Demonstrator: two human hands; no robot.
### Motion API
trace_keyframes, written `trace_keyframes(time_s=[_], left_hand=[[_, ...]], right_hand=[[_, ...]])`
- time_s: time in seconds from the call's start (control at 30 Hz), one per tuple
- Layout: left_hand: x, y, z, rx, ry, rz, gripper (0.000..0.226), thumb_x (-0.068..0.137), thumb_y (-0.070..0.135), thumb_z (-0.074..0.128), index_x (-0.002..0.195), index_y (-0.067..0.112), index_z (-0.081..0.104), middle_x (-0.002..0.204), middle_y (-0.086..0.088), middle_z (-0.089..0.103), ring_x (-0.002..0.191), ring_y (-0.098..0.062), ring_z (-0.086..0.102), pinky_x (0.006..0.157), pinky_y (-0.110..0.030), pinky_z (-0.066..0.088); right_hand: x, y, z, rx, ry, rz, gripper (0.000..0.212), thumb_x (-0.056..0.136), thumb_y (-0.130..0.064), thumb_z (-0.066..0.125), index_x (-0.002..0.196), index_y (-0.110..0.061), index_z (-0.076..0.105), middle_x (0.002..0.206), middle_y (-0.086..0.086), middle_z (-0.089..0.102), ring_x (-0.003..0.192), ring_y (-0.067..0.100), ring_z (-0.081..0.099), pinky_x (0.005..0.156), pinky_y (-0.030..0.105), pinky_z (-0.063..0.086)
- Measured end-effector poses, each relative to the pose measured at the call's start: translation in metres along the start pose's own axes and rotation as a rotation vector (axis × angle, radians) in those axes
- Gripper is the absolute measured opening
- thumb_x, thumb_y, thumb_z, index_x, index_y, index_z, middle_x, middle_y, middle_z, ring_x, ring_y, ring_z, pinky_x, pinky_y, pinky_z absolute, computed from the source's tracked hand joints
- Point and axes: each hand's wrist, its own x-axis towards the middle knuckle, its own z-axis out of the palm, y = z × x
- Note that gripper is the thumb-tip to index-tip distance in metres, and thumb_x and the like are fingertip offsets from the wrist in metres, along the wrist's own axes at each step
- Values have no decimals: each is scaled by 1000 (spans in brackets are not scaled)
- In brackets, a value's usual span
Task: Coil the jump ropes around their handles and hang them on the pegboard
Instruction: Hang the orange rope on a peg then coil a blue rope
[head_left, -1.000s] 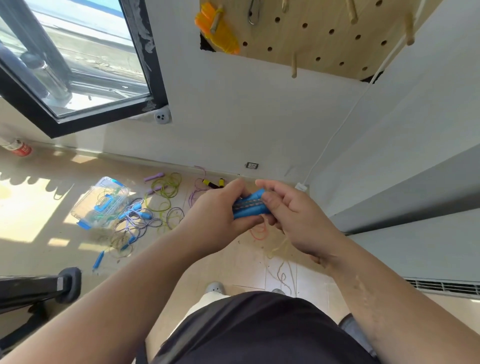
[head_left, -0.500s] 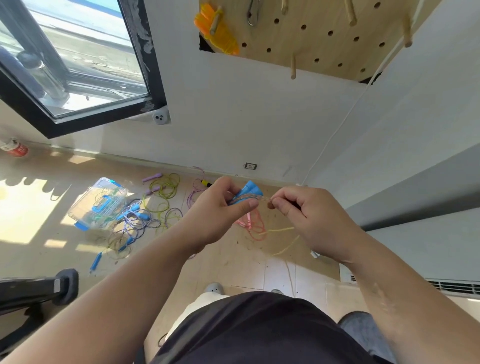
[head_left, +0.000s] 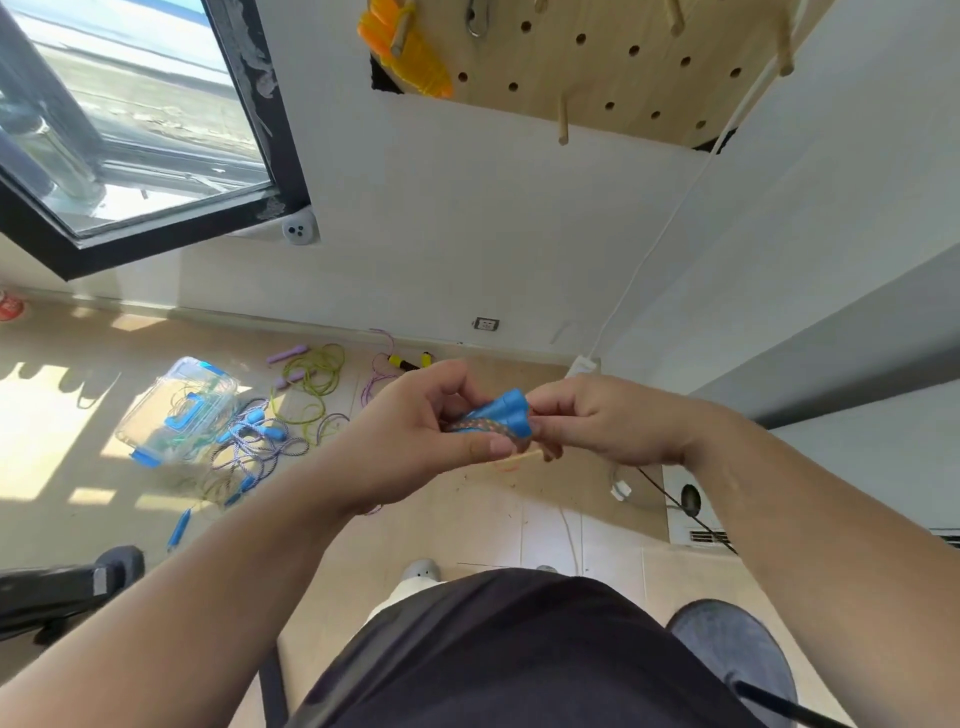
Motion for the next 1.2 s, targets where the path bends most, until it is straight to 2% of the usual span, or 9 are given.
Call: trace_keyframes(time_s=[0.1, 0.3, 0.5, 0.6, 0.73, 0.87, 0.93, 1.03, 1.2], left_hand=[[-2, -3, -3, 51, -89, 13, 29, 69, 32, 87, 83, 30, 62, 94, -8, 78, 86, -30, 75, 73, -32, 59], [0, -5, -10, 387, -136, 47, 29, 67, 47, 87, 82, 47, 62, 83, 15, 67, 74, -10, 67, 67, -29, 55], [10, -10, -12, 671, 48, -28, 33, 73, 43, 88, 84, 39, 58, 83, 8, 67, 74, -10, 63, 68, -35, 56], [13, -14, -9, 751, 53, -85, 34, 73, 45, 87, 89, 36, 59, 84, 11, 64, 73, -5, 59, 65, -26, 51], [20, -15, -4, 826, 91, -111, 36, 73, 50, 85, 100, 32, 68, 89, 10, 64, 78, -7, 57, 70, -30, 53], [30, -13, -1, 950, 133, -103, 40, 74, 54, 81, 104, 31, 71, 92, 9, 66, 85, -13, 56, 72, -34, 55], [33, -10, 1, 932, 201, -106, 37, 74, 52, 82, 102, 30, 72, 89, 8, 67, 85, -16, 60, 72, -35, 55], [35, -5, 2, 725, 338, -122, 28, 73, 46, 86, 87, 26, 74, 74, 5, 67, 69, -13, 62, 60, -27, 49], [33, -9, 4, 210, 419, -218, 29, 71, 33, 91, 75, 17, 67, 72, -23, 66, 55, -18, 53, 57, -32, 40]], right_hand=[[9, -8, -20, 50, -165, 6, 17, 98, -22, 65, 95, -5, 70, 81, 5, 60, 76, 14, 54, 71, 20, 47], [40, -32, -32, -248, -307, 59, 4, 95, -14, 68, 94, -11, 71, 77, -4, 63, 70, 8, 55, 69, 22, 47], [48, -54, -20, -683, -67, 117, 15, 99, -22, 56, 102, -22, 71, 89, -10, 65, 84, 12, 60, 76, 30, 50], [48, -51, -13, -652, 11, 111, 26, 99, -15, 49, 106, -18, 74, 75, -14, 58, 72, 6, 54, 68, 27, 45], [44, -39, -5, -551, 138, 99, 27, 98, -13, 51, 106, -17, 76, 68, -20, 52, 64, 0, 50, 58, 15, 33], [35, -35, 4, -466, 254, 130, 25, 98, -16, 53, 103, -16, 77, 84, -7, 70, 79, 14, 62, 68, 28, 48], [28, -32, 11, -402, 355, 143, 25, 98, -16, 52, 104, -14, 76, 89, 2, 73, 82, 19, 63, 76, 34, 52], [15, -26, 26, -165, 545, 106, 27, 100, -14, 52, 114, -19, 74, 77, -9, 69, 70, 8, 65, 79, 38, 55], [-6, -17, 46, 114, 728, -1, 23, 98, -17, 65, 117, -24, 75, 76, -7, 73, 55, 3, 61, 66, 32, 56]])
